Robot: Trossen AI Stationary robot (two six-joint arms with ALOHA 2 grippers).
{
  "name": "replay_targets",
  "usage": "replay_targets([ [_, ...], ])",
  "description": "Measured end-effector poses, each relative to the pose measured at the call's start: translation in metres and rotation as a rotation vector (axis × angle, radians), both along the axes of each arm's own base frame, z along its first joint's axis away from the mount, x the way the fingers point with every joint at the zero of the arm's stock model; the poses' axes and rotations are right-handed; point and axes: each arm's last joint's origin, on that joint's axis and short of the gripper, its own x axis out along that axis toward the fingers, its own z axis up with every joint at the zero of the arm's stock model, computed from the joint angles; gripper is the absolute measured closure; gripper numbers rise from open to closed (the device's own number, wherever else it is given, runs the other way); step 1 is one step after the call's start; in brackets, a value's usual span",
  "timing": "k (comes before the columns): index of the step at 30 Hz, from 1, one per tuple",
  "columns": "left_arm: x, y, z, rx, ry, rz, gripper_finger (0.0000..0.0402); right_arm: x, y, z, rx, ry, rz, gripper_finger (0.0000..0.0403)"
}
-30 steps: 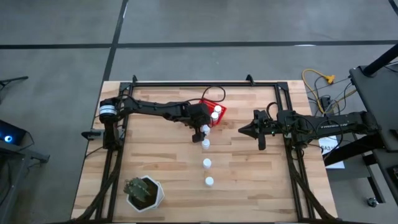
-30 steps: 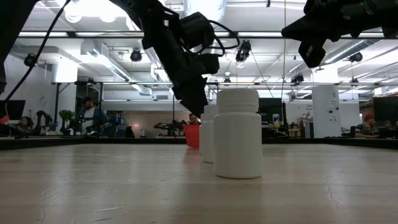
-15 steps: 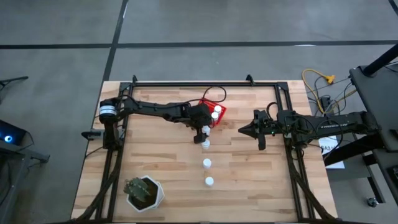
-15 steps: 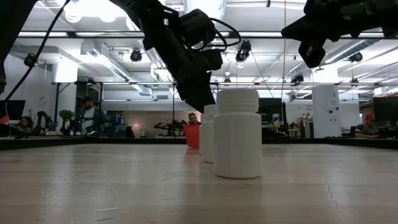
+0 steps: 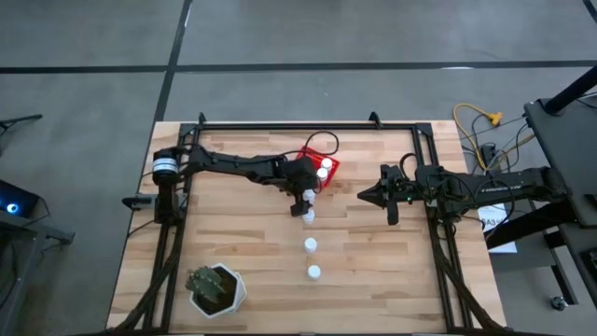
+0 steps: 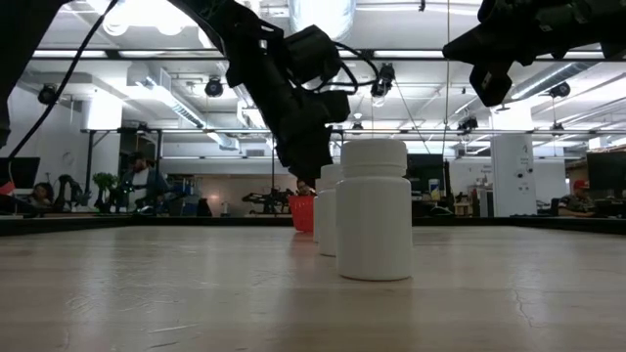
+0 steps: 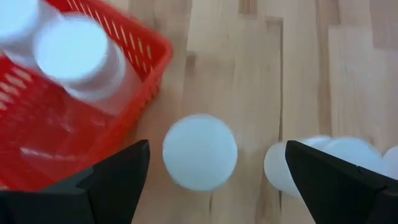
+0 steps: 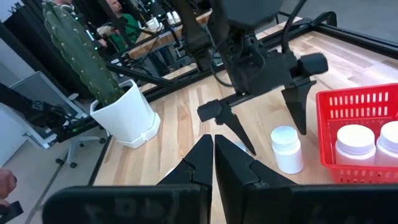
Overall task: Pick and place pill bottles into a basket
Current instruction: Put the white pill bottle into the red bin
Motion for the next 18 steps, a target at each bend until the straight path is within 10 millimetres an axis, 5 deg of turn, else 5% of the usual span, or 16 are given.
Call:
replay_targets([
  [18,0.0021,0.0002,-0.0036,-0.003,-0.001,-0.001,0.0062,0.0000,0.0001,0.0000,0.002,0.000,0.000,0.0394],
])
